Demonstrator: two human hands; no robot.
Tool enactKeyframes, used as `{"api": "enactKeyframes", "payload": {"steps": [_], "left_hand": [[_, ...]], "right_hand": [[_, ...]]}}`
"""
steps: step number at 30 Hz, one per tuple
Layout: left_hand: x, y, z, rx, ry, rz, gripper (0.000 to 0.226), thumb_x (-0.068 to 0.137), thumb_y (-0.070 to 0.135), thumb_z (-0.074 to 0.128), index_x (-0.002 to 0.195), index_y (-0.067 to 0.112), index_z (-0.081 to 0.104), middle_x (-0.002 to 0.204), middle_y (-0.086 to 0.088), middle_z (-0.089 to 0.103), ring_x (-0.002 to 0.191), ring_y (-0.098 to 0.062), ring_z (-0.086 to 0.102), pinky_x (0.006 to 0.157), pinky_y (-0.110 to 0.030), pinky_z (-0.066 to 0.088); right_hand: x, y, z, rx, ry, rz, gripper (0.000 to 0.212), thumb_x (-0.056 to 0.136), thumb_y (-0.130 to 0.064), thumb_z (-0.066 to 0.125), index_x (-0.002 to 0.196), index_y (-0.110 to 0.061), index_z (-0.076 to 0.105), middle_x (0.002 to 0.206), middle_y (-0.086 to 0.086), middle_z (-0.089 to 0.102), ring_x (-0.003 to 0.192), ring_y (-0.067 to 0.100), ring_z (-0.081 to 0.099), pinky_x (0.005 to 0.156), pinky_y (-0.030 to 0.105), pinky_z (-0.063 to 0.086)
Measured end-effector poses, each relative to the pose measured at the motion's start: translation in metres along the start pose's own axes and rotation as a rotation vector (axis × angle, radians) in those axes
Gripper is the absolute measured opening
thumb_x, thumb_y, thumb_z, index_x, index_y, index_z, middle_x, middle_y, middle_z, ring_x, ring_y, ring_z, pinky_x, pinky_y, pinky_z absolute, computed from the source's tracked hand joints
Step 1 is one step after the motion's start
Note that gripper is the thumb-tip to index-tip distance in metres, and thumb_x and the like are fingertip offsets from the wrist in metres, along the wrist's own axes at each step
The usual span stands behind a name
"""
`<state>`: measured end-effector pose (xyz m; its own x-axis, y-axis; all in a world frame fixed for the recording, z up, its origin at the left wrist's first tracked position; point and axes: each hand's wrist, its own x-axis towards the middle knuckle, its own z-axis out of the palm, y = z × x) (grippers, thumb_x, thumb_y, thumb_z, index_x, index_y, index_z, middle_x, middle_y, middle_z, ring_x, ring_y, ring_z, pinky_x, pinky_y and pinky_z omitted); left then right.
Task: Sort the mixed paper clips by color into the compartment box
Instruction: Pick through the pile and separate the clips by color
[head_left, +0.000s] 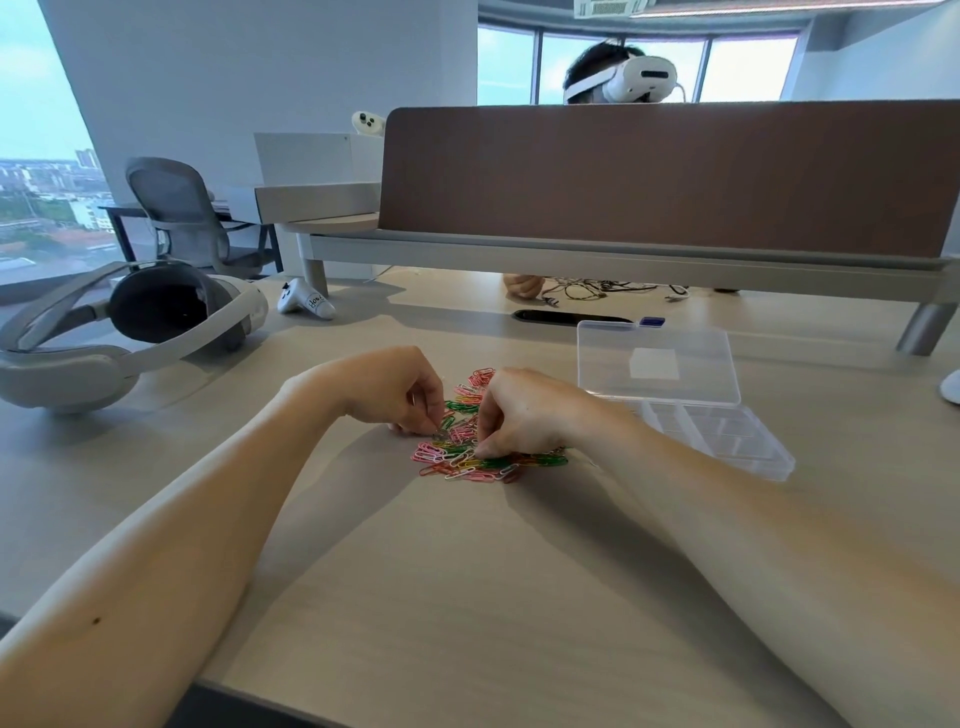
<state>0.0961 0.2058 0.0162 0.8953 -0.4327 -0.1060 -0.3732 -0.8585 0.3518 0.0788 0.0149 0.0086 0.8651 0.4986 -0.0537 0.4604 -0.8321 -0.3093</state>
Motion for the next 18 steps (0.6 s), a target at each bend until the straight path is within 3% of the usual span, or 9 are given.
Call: {"api": "enactKeyframes", "payload": {"steps": [5, 8, 10, 13, 18], "left_hand": [[-0.0005, -0.0008, 0.0005, 0.057, 0.018, 0.009, 0.016, 0.081, 0.012, 0.073, 0.095, 0.021, 0.073, 0.075, 0.005, 0.070, 0.063, -0.008, 0.061, 0.075, -0.026, 0.052], [0.0007, -0.0006, 0.0017, 0.064, 0.015, 0.002, 0.019, 0.081, 0.012, 0.073, 0.098, 0.021, 0.074, 0.079, 0.006, 0.071, 0.071, -0.011, 0.064, 0.077, -0.027, 0.053], [0.0010, 0.0006, 0.0020, 0.069, 0.005, -0.004, 0.016, 0.081, 0.012, 0.073, 0.094, 0.020, 0.075, 0.079, 0.009, 0.071, 0.075, -0.012, 0.066, 0.078, -0.027, 0.054], [0.0017, 0.0040, 0.0025, 0.100, 0.004, -0.017, 0.010, 0.081, 0.013, 0.073, 0.087, 0.021, 0.075, 0.066, 0.019, 0.065, 0.066, -0.003, 0.061, 0.070, -0.019, 0.050], [0.0024, 0.0073, 0.0054, 0.206, -0.006, -0.018, 0.011, 0.082, 0.015, 0.070, 0.078, 0.024, 0.068, 0.071, 0.013, 0.062, 0.063, -0.002, 0.052, 0.059, -0.017, 0.038]], "right_hand": [[-0.0015, 0.0009, -0.0019, 0.006, 0.034, 0.018, 0.013, 0.077, -0.031, 0.081, 0.081, -0.020, 0.075, 0.087, 0.000, 0.071, 0.082, 0.014, 0.064, 0.069, 0.027, 0.053], [-0.0020, 0.0010, -0.0016, -0.012, 0.043, 0.024, 0.016, 0.077, -0.031, 0.081, 0.084, -0.018, 0.077, 0.086, 0.000, 0.071, 0.083, 0.015, 0.065, 0.069, 0.027, 0.052], [-0.0021, 0.0002, -0.0015, -0.019, 0.041, 0.028, 0.015, 0.077, -0.030, 0.080, 0.084, -0.017, 0.077, 0.085, 0.000, 0.071, 0.083, 0.016, 0.065, 0.070, 0.028, 0.052], [-0.0024, -0.0008, -0.0012, -0.020, 0.032, 0.033, 0.011, 0.079, -0.028, 0.079, 0.082, -0.018, 0.075, 0.086, 0.000, 0.071, 0.084, 0.016, 0.064, 0.069, 0.028, 0.050], [-0.0040, -0.0017, -0.0004, -0.051, 0.003, 0.024, 0.014, 0.083, -0.027, 0.075, 0.073, -0.020, 0.068, 0.079, -0.002, 0.066, 0.080, 0.016, 0.060, 0.066, 0.027, 0.044]]}}
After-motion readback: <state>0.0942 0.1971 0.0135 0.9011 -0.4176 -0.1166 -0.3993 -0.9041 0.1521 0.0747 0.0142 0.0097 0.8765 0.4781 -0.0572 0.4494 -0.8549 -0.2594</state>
